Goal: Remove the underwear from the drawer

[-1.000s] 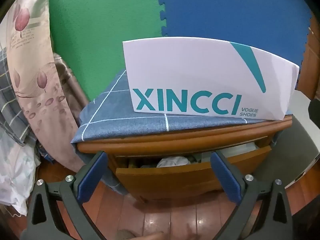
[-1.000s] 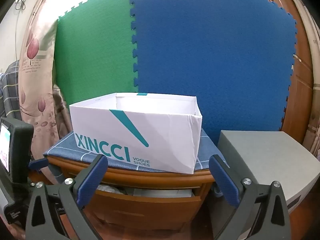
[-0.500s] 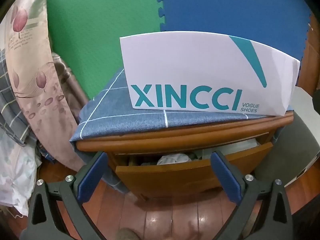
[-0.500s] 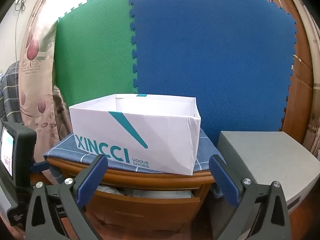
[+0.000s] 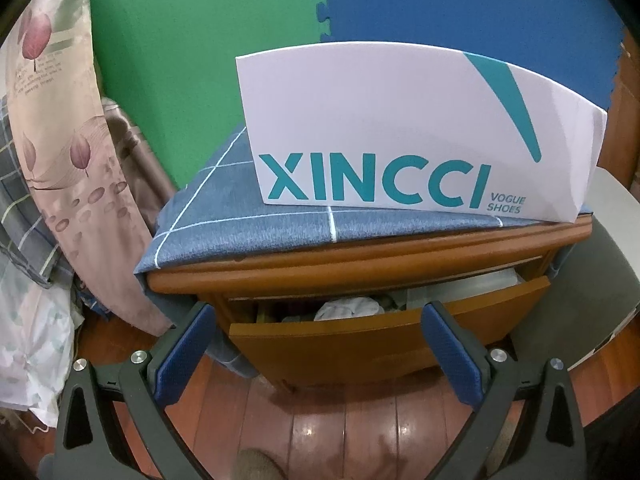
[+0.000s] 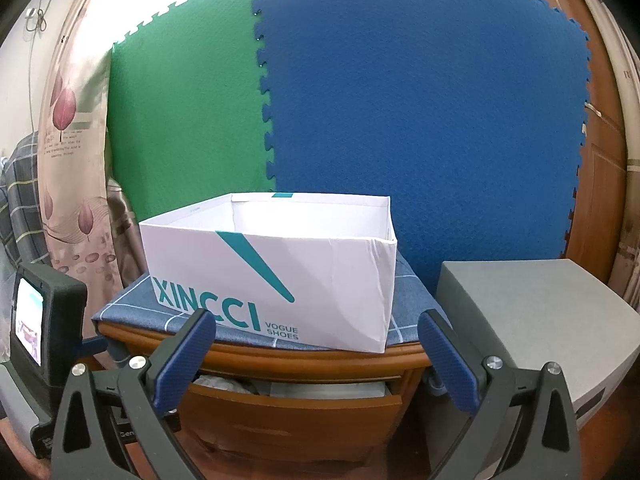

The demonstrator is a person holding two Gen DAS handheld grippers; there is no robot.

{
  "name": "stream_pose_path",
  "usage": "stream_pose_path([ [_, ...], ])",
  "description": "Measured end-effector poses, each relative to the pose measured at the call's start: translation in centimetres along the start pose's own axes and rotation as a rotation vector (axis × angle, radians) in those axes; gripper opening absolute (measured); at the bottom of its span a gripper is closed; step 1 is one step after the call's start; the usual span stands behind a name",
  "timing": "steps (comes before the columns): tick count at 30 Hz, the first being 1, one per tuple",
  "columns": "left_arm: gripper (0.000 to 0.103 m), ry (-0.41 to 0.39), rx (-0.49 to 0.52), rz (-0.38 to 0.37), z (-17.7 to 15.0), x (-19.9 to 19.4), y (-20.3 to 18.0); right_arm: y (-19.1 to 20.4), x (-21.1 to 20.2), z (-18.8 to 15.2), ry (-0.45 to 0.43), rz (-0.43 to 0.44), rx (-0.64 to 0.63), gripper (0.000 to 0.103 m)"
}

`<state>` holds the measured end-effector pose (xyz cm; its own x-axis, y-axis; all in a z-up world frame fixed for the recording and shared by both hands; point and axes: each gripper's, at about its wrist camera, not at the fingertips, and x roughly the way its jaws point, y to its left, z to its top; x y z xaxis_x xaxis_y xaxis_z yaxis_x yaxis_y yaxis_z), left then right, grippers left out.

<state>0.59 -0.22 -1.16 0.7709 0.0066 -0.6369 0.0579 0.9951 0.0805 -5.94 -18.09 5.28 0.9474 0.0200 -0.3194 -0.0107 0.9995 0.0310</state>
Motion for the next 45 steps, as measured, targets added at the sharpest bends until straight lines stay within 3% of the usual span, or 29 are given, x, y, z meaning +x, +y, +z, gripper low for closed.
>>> stream_pose_path([
  [14,0.102,0.034,-0.051,0.008,0.5,0.1,0.0,-1.6,-0.9,3.1,-0.029,0.034,0.008,0.103],
  [21,0.102,0.075,-0.103,0.000,0.2,0.8,-0.3,-3.7,-0.9,4.3,-0.111,0.031,-0.135,0.103],
  [27,0.102,0.112,-0.150,0.012,-0.2,2.0,0.1,-6.7,0.7,3.3,-0.056,0.003,-0.004,0.103],
  [39,0.102,0.165,-0.220,0.005,-0.8,3.6,0.1,-6.6,0.3,2.9,-0.078,0.008,-0.007,0.103],
  [45,0.102,0.199,-0.316,-0.018,-0.8,5.0,0.8,-6.8,0.2,3.0,-0.072,0.008,0.005,0.103],
])
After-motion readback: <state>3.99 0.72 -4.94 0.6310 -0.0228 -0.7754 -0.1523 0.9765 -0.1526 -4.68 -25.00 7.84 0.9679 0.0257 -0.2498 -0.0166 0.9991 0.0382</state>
